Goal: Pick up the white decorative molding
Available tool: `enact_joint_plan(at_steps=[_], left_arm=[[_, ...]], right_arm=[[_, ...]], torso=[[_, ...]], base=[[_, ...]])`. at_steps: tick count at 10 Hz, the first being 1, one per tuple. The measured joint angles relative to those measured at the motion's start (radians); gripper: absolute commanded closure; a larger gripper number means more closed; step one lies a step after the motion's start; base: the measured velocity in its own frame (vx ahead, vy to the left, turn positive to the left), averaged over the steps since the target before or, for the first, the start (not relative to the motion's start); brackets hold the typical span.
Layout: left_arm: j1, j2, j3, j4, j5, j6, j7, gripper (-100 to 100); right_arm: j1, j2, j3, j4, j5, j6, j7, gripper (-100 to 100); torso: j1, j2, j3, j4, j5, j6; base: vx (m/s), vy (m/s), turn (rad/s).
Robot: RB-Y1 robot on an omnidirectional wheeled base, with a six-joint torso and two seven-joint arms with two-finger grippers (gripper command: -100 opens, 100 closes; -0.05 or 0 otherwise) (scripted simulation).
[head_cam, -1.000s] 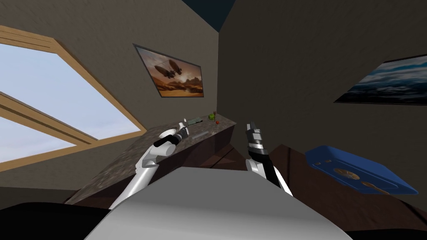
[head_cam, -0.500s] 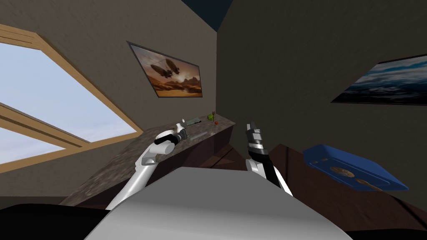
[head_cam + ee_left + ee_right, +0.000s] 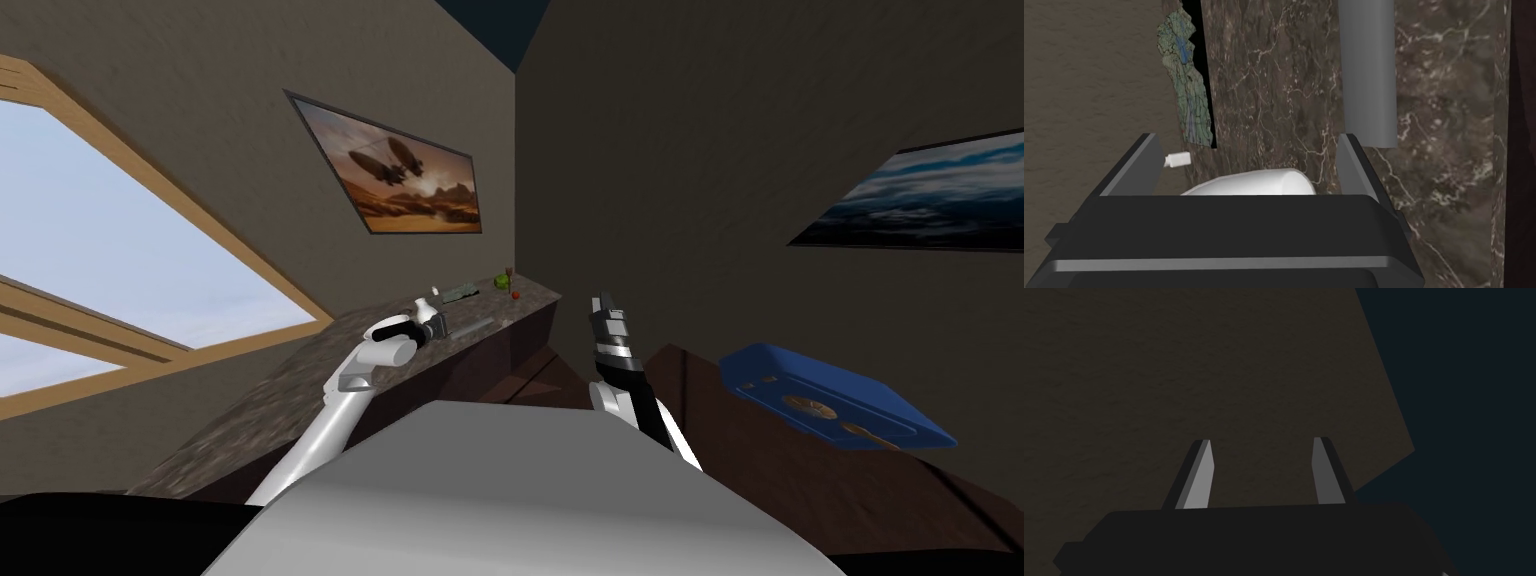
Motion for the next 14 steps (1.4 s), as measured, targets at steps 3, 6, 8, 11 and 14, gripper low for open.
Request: enact_joint_plan(at_steps=[3,6,8,11,14], left_arm=[[-0.012,0.013,0.008,0.023,0.017,0.072,0.019,-100],[-0.019,0.028,0.02,0.044,0.037,0.143,0.037,-100],[-0.031,0.042,0.03,0.062,0.051,0.2,0.056,-100],[-0.038,0.061,0.046,0.091,0.074,0.278,0.072,-100],[-0.054,0.078,0.059,0.127,0.089,0.362,0.101,-100]], right_arm=[[0.0,0.0,0.0,0.0,0.0,0.0,0.0,0],[0.0,0.0,0.0,0.0,0.0,0.0,0.0,0],[0.0,0.0,0.0,0.0,0.0,0.0,0.0,0],[0.0,0.0,0.0,0.0,0.0,0.0,0.0,0],[0.0,0.0,0.0,0.0,0.0,0.0,0.0,0]], torso=[[0.0,0.0,0.0,0.0,0.0,0.0],[0.0,0.0,0.0,0.0,0.0,0.0],[0.0,-0.001,-0.001,0.0,0.0,0.0],[0.0,-0.001,0.0,0.0,0.0,0.0],[-0.001,-0.002,-0.001,0.0,0.0,0.0]], base=[[0.034,-0.021,-0.055],[0.033,-0.02,-0.052],[0.053,-0.017,-0.099],[0.042,-0.022,-0.071],[0.056,-0.021,-0.077]])
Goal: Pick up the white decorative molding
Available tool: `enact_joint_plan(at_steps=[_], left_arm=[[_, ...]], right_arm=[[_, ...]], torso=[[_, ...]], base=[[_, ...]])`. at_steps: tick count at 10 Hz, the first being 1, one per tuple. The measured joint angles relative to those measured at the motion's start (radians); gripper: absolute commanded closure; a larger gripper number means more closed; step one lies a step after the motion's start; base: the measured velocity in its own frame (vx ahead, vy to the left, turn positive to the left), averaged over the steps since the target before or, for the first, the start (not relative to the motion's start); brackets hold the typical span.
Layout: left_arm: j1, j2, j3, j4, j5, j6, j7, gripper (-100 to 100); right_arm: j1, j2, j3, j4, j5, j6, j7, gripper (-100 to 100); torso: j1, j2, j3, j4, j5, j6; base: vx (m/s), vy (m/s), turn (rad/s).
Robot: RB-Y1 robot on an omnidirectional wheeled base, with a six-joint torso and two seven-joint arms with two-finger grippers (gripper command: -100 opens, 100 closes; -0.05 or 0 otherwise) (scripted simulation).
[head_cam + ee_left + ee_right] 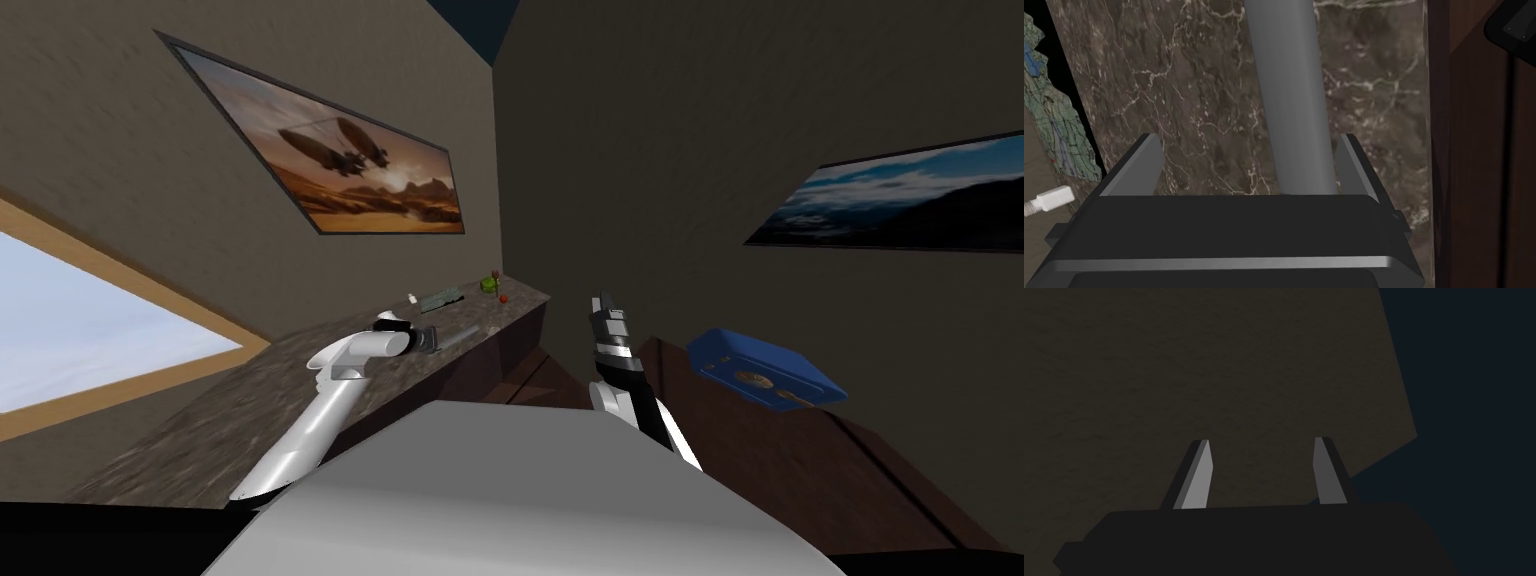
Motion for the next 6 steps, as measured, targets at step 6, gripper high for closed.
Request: enact_joint_plan(at_steps=[6], left_arm=[[-0.022,0.032,0.028,0.067,0.03,0.152,0.034,-100]], right_arm=[[0.0,0.0,0.0,0.0,0.0,0.0,0.0,0]], torso=[[0.001,0.0,0.0,0.0,0.0,-0.001]], base=[[0.048,-0.01,-0.091]])
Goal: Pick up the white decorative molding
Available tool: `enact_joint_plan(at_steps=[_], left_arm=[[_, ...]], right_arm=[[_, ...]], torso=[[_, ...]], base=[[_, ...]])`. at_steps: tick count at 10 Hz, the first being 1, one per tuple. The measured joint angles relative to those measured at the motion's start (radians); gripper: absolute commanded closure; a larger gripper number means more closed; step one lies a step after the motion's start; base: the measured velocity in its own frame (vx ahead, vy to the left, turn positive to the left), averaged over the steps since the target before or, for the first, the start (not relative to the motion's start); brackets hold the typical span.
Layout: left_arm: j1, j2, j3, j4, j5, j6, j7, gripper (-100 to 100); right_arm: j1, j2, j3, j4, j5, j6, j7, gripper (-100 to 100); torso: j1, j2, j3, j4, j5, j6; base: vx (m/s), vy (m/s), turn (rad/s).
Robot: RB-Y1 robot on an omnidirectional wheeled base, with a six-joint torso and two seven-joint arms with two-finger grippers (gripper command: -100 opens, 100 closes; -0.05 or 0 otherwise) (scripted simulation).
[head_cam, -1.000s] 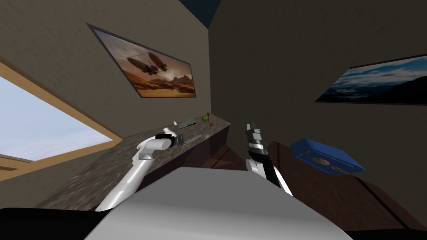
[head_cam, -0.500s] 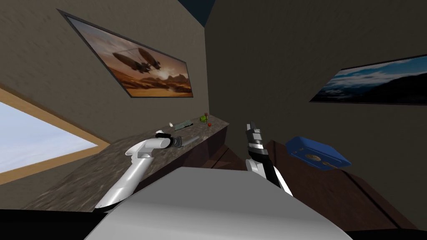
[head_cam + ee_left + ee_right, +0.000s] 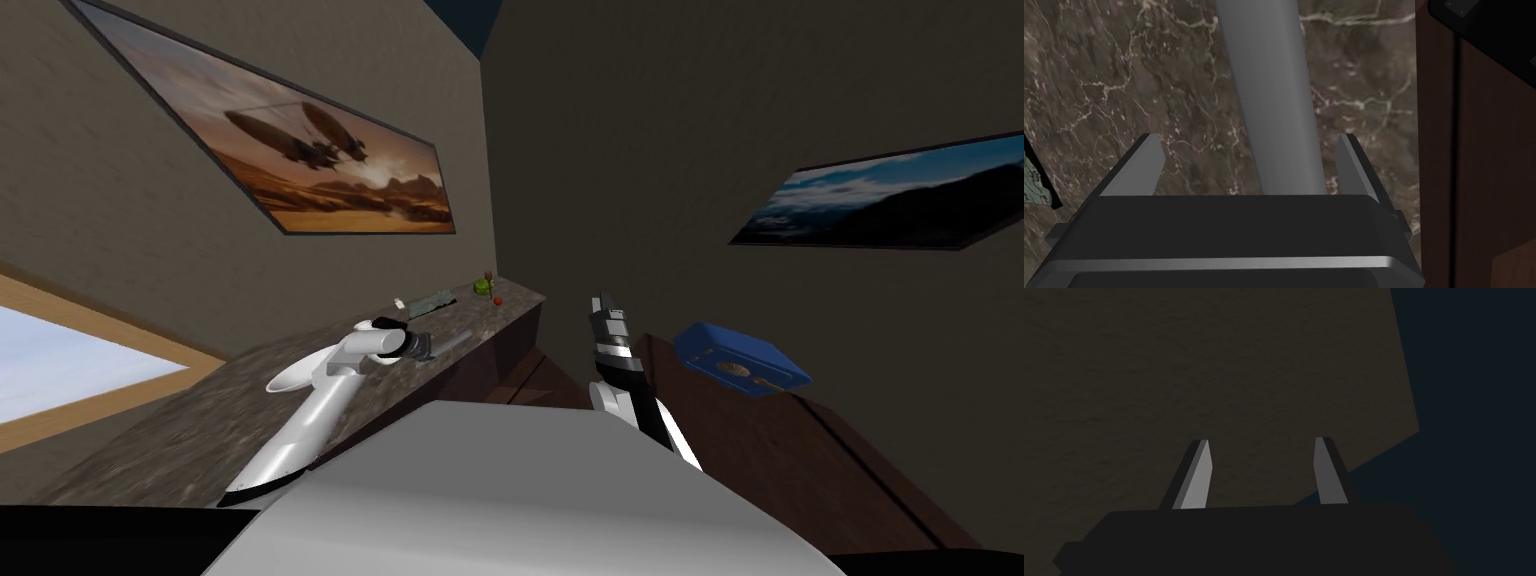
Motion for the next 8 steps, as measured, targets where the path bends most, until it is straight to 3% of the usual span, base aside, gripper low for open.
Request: enact_joint_plan(at_steps=[8], left_arm=[[-0.018,0.037,0.035,0.083,0.025,0.217,0.055,-100]], right_arm=[[0.0,0.0,0.0,0.0,0.0,0.0,0.0,0]], torso=[[0.0,0.001,0.0,0.0,0.0,0.0]], base=[[0.055,-0.002,-0.095]])
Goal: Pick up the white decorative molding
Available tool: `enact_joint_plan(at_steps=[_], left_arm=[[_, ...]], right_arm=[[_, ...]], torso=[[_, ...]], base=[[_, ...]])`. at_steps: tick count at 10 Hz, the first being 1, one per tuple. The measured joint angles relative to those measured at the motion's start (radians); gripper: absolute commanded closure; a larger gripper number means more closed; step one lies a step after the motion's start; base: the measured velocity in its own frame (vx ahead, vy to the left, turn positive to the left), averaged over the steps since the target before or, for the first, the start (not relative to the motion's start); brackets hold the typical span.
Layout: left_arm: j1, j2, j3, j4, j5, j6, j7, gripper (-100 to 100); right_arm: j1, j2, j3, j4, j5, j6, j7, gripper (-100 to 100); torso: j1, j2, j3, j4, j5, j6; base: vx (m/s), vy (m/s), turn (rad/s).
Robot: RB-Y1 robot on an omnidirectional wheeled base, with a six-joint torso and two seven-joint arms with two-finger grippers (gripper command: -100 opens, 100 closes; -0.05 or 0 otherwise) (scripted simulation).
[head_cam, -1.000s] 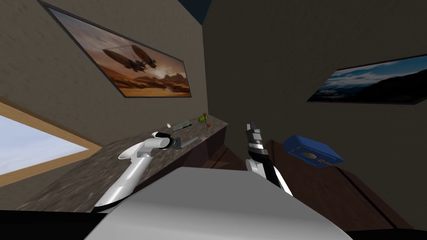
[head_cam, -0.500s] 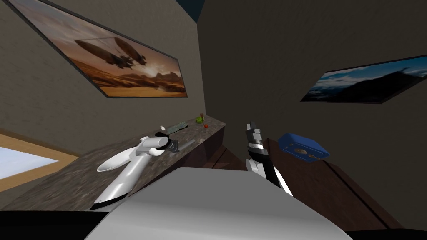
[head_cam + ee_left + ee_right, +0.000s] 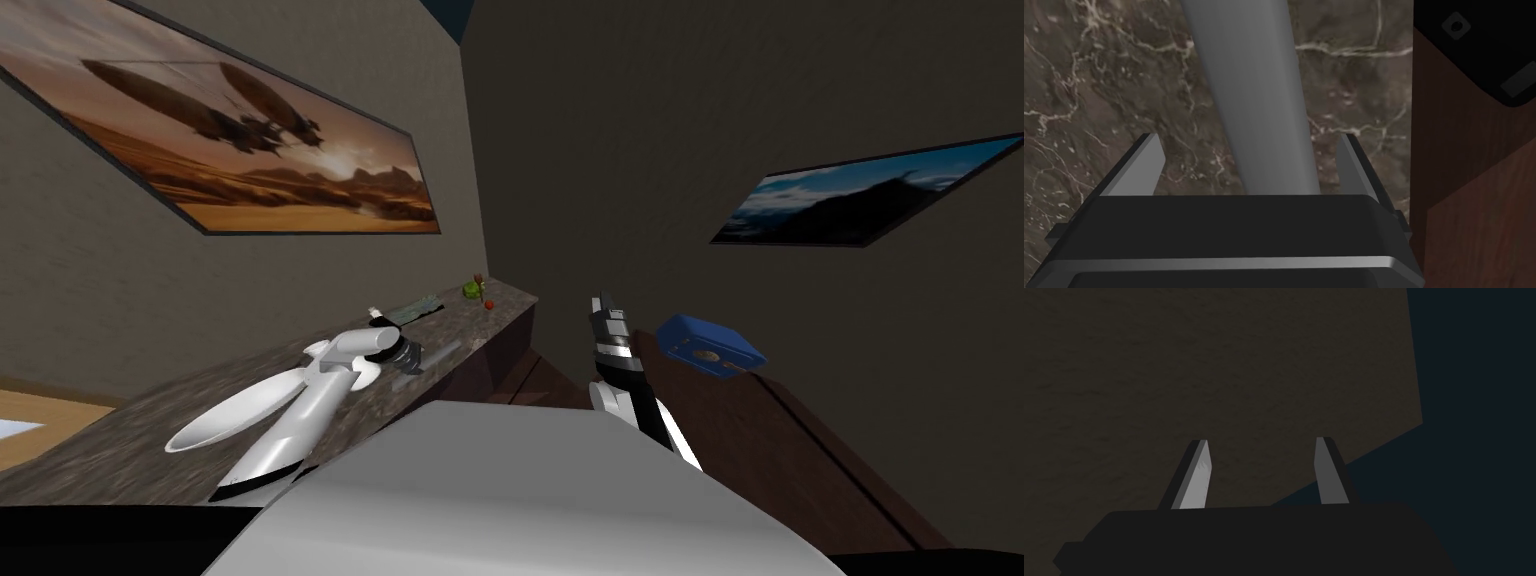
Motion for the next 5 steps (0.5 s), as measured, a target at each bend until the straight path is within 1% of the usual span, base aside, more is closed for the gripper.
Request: enact_joint_plan(at_steps=[1,2,3,4,5], left_arm=[[0.003,0.001,0.003,0.009,0.0,0.027,0.007,-100],[-0.003,0.007,0.005,0.024,0.001,0.059,0.019,-100],[-0.002,0.01,0.008,0.037,0.002,0.079,0.021,-100],[-0.004,0.013,0.008,0.053,0.001,0.101,0.023,-100],[-0.001,0.017,0.013,0.064,0.004,0.128,0.028,-100]], right_arm=[[0.0,0.0,0.0,0.0,0.0,0.0,0.0,0],[0.0,0.0,0.0,0.0,0.0,0.0,0.0,0],[0.0,0.0,0.0,0.0,0.0,0.0,0.0,0],[0.0,0.0,0.0,0.0,0.0,0.0,0.0,0],[0.0,0.0,0.0,0.0,0.0,0.0,0.0,0]], torso=[[0.0,0.0,0.0,0.0,0.0,0.0],[0.0,-0.001,-0.001,0.0,0.0,0.0],[0.0,0.0,0.0,0.0,0.0,0.0],[0.0,0.0,0.0,0.0,0.0,0.0],[0.001,-0.001,-0.001,0.0,0.0,0.0]], base=[[0.068,0.003,-0.164],[0.055,0.002,-0.045],[0.054,0.008,-0.065],[0.069,0.018,-0.139],[0.047,0.015,-0.046]])
